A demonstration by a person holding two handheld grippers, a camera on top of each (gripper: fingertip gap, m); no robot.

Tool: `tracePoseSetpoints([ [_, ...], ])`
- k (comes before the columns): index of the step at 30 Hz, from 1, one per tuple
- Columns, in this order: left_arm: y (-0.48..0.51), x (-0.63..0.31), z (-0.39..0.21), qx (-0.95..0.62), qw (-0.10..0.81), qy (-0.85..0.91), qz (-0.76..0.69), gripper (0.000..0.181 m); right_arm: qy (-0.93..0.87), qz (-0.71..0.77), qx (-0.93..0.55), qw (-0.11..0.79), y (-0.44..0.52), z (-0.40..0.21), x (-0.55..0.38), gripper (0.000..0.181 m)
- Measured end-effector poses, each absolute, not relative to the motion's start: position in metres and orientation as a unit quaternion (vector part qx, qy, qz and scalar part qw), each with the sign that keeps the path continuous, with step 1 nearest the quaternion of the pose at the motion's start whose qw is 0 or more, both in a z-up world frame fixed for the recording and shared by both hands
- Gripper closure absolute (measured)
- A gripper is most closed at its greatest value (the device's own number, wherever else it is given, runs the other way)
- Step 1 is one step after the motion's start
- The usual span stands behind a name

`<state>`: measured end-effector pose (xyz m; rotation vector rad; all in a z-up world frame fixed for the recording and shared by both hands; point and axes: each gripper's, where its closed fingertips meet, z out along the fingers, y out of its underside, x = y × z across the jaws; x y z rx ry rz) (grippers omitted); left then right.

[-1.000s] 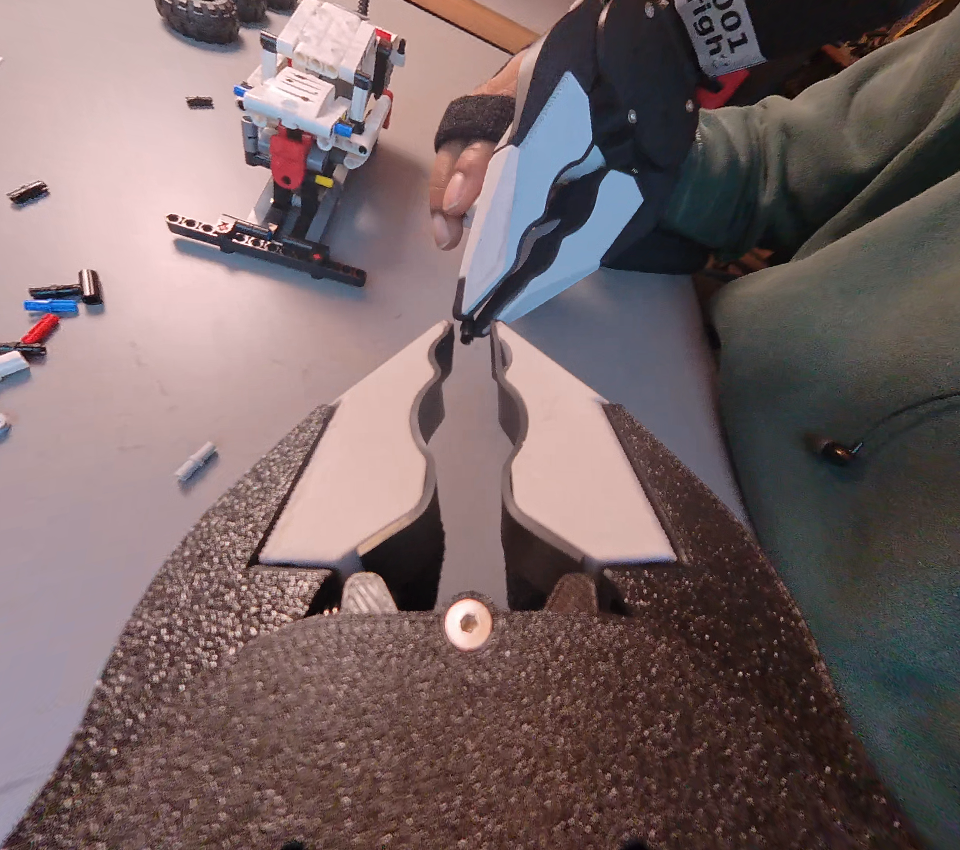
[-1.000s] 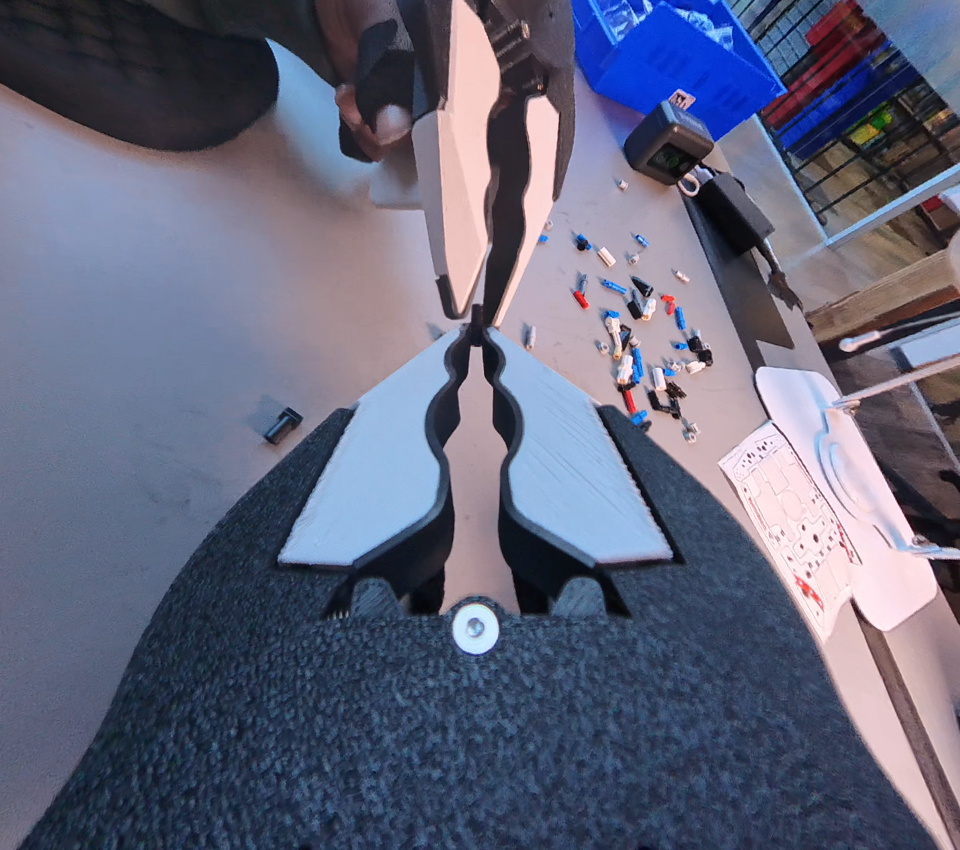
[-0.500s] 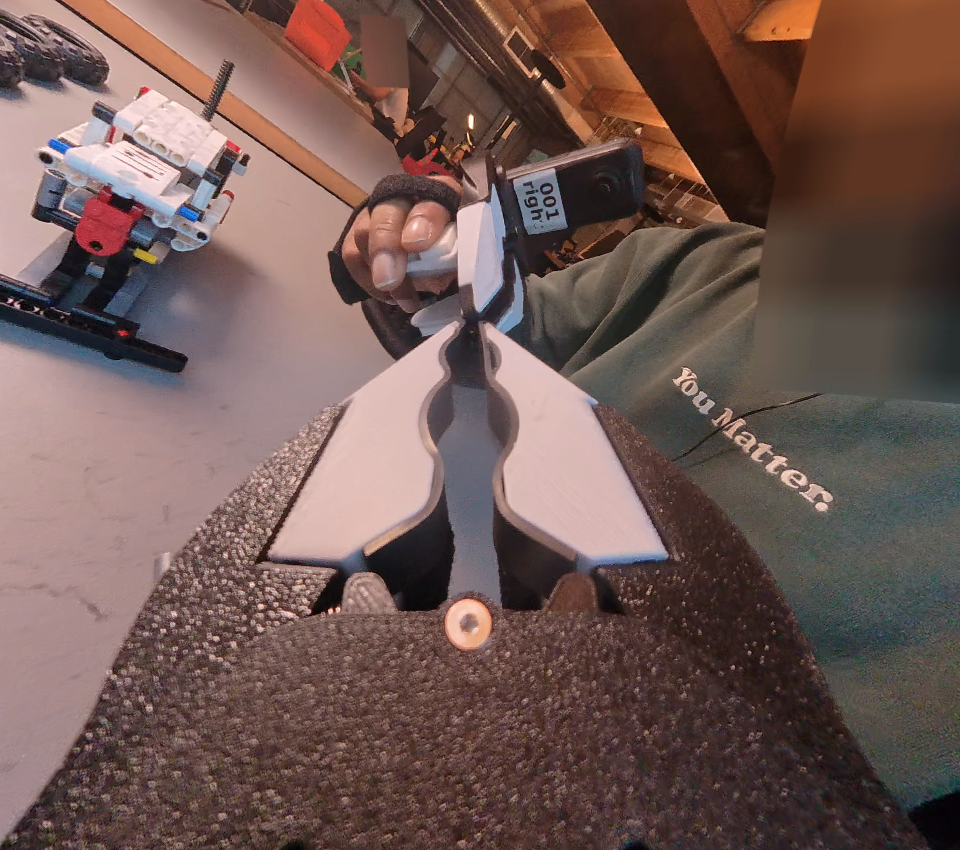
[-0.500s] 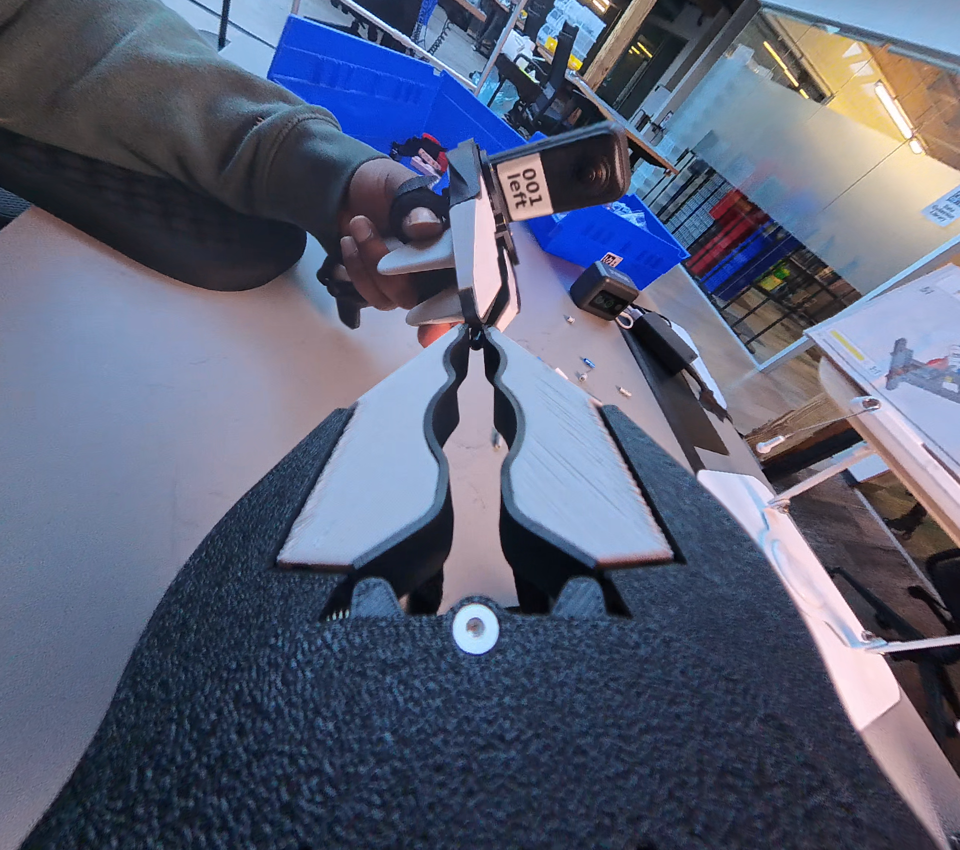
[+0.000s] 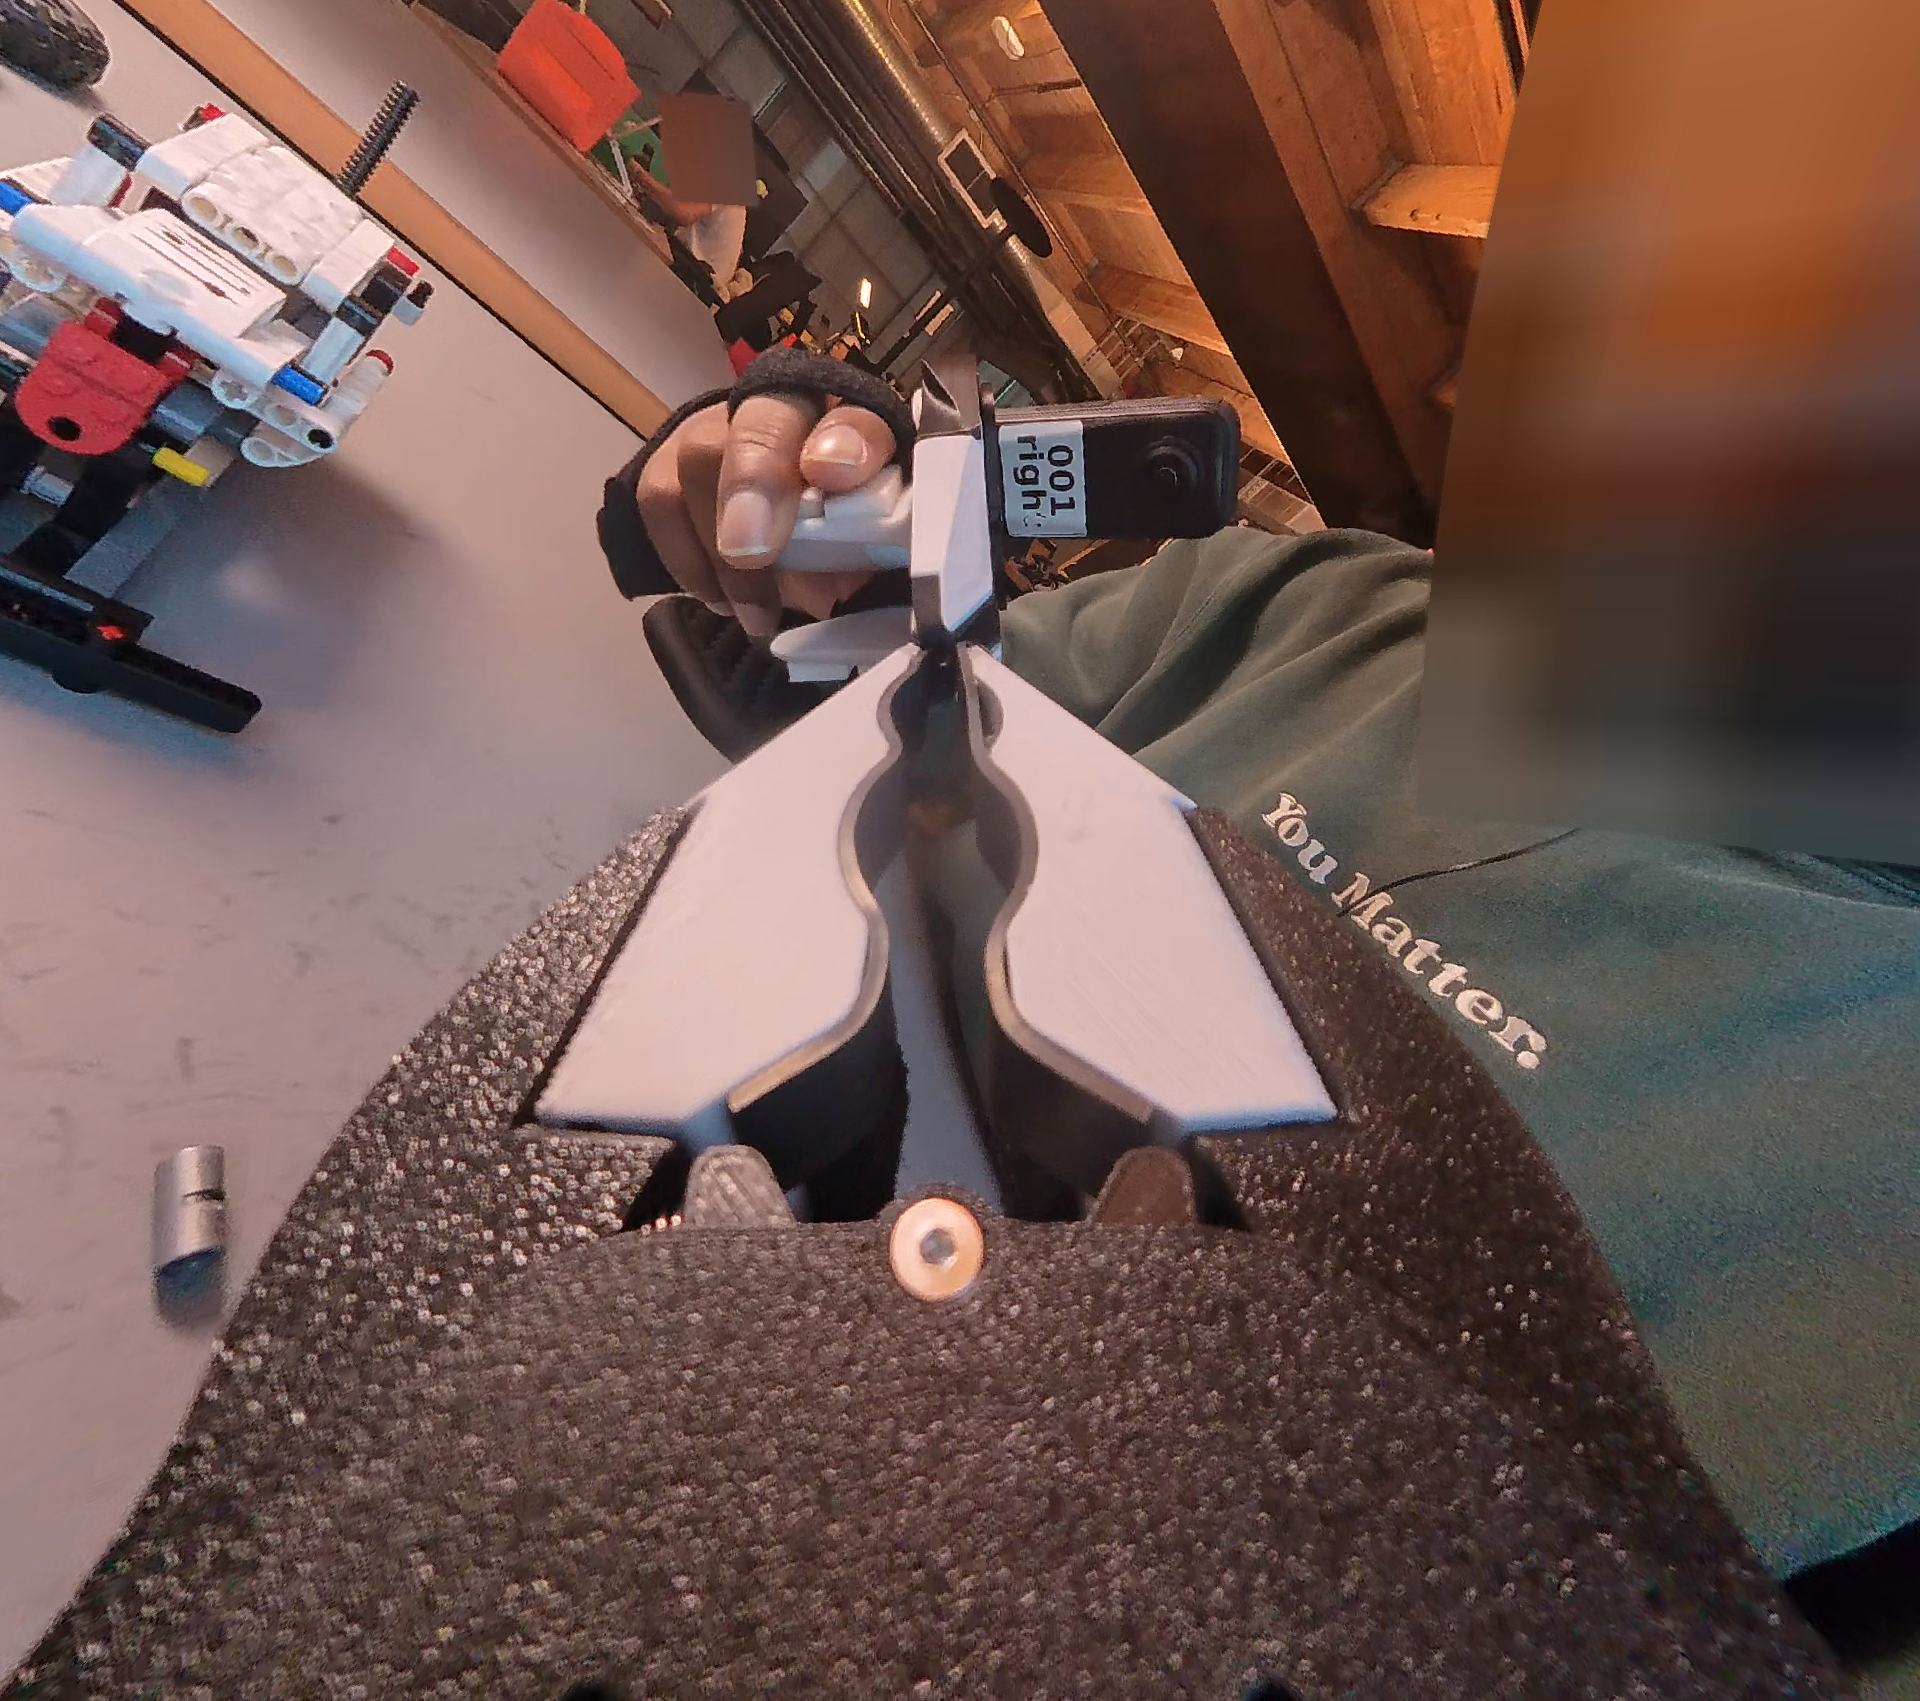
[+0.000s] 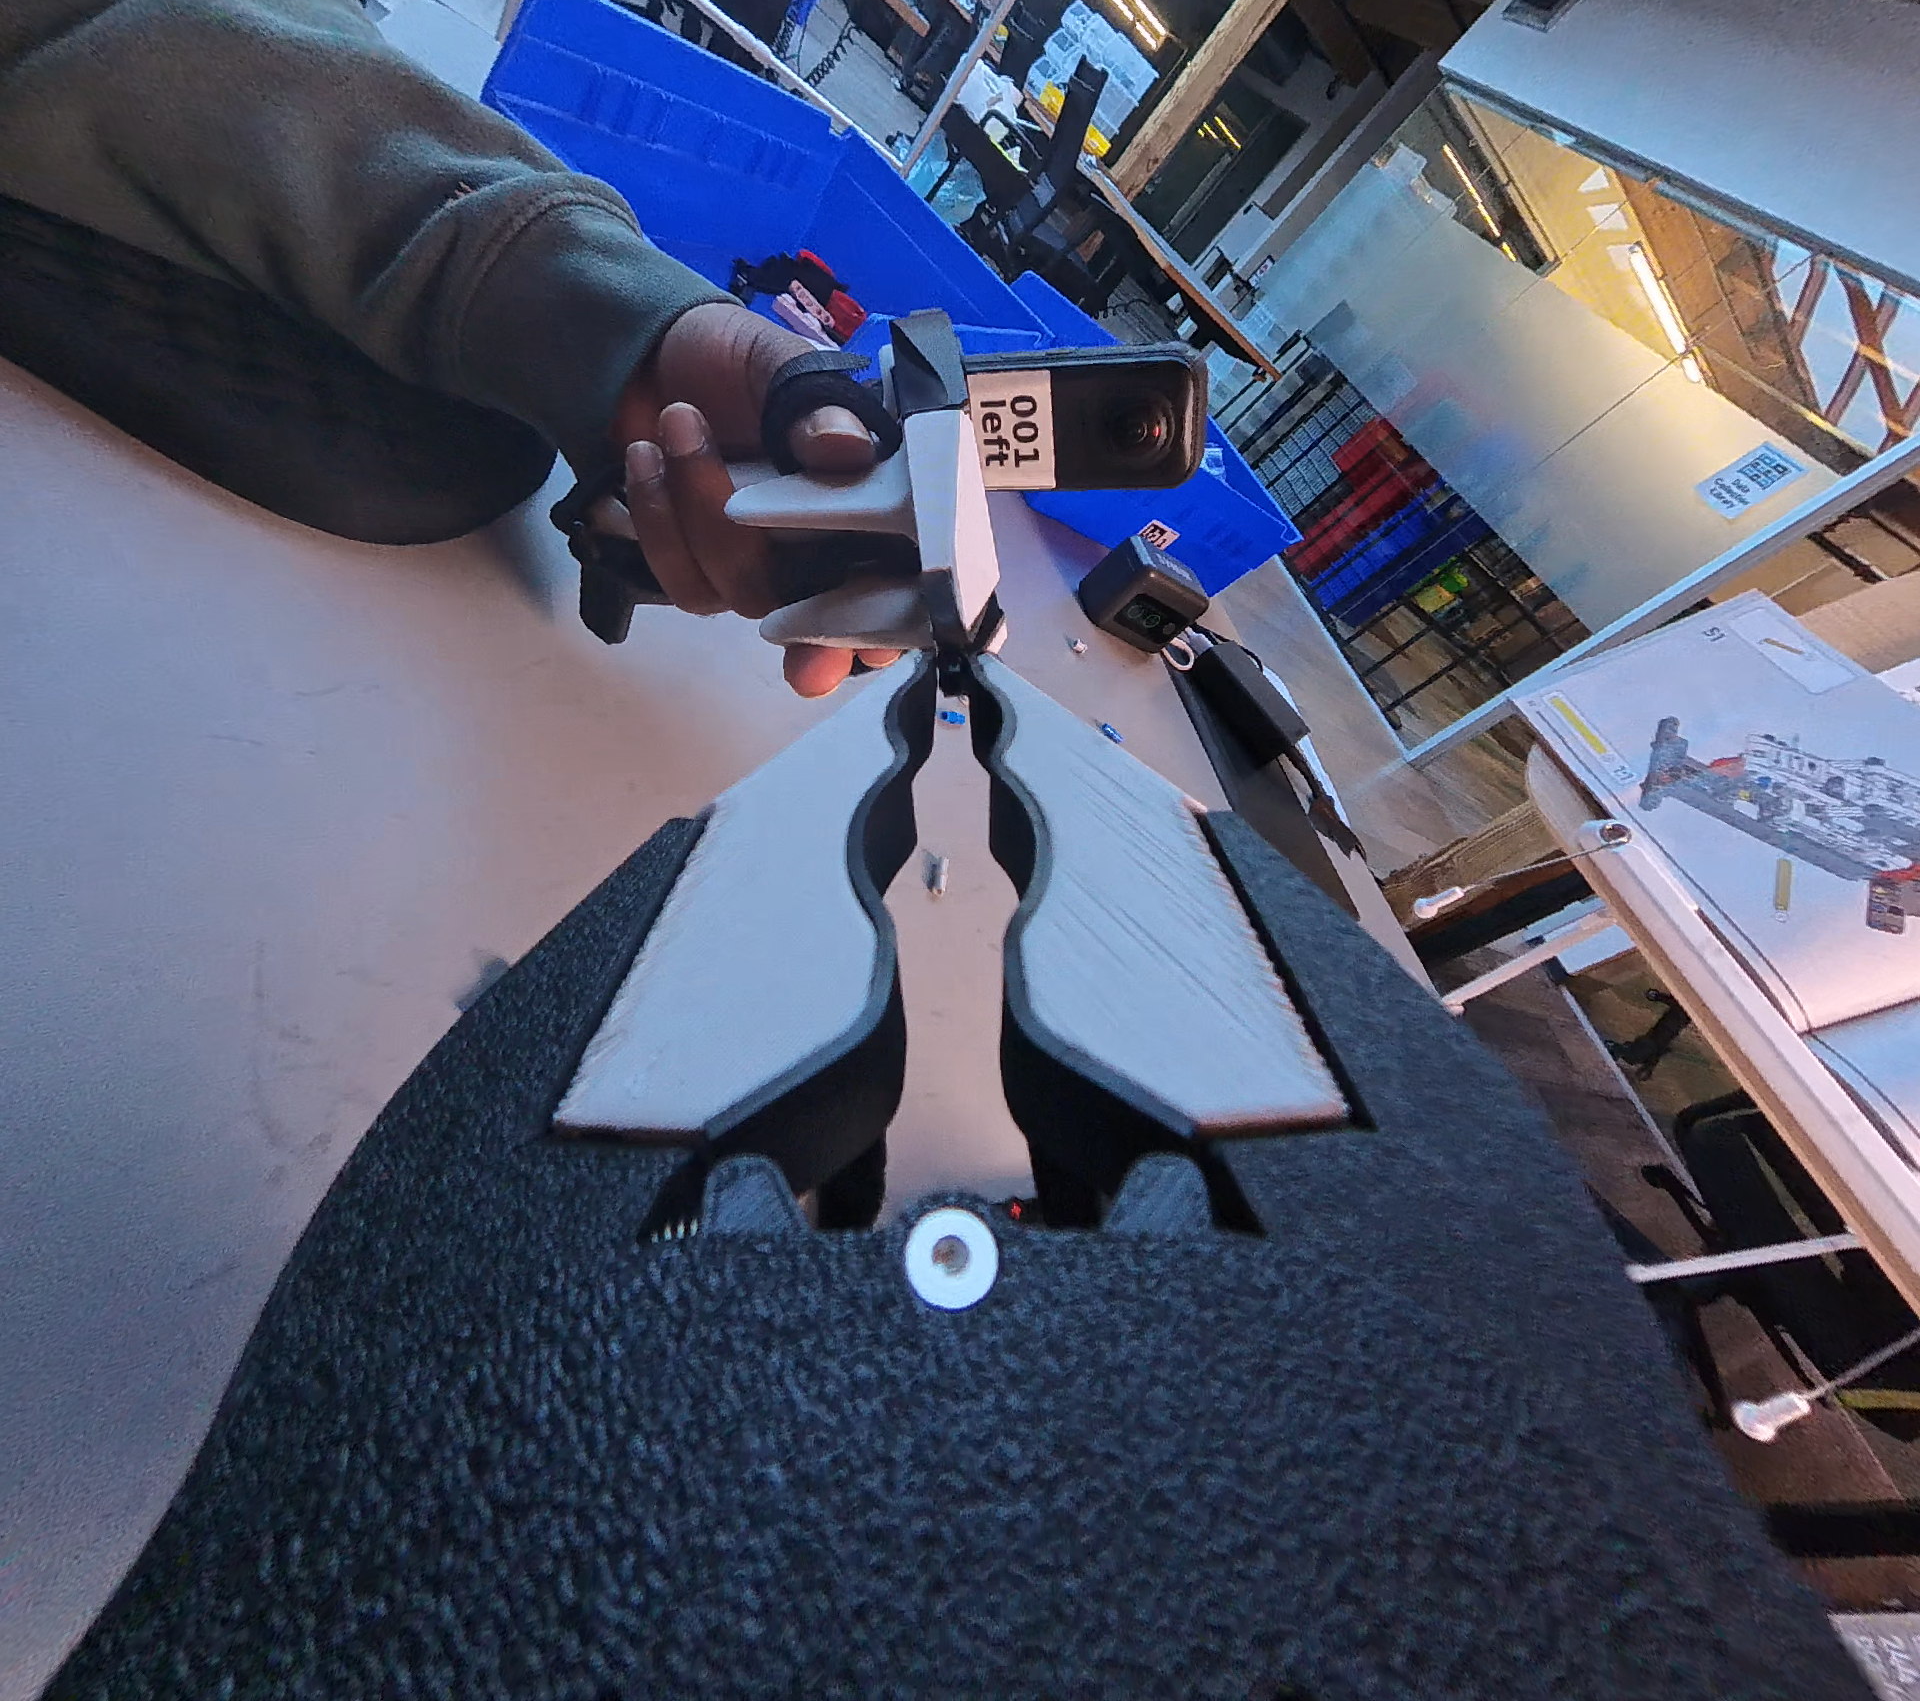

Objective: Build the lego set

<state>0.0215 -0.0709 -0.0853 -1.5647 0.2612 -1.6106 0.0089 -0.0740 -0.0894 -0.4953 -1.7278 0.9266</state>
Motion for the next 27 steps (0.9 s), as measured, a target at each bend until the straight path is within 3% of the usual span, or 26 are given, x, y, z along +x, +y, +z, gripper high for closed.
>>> tracePoseSetpoints([
  [8, -0.065, 0.022, -0.096, -0.658, 0.431, 0.102, -0.609, 0.176, -0.739, 0.387, -0.221, 0.505, -0.069, -0.099, 0.009, 0.177],
  [13, -0.064, 0.02, -0.142, -0.773, 0.418, 0.187, -0.438, 0.161, -0.778, 0.382, -0.254, 0.43, -0.054, -0.123, 0.021, 0.177],
  [20, -0.094, 0.049, -0.19, -0.802, 0.362, 0.398, -0.258, 0.161, -0.818, 0.361, -0.299, 0.335, -0.038, -0.162, 0.047, 0.176],
  [27, -0.091, 0.05, -0.214, -0.809, 0.341, 0.437, -0.195, 0.168, -0.819, 0.363, -0.316, 0.314, -0.032, -0.173, 0.056, 0.176],
])
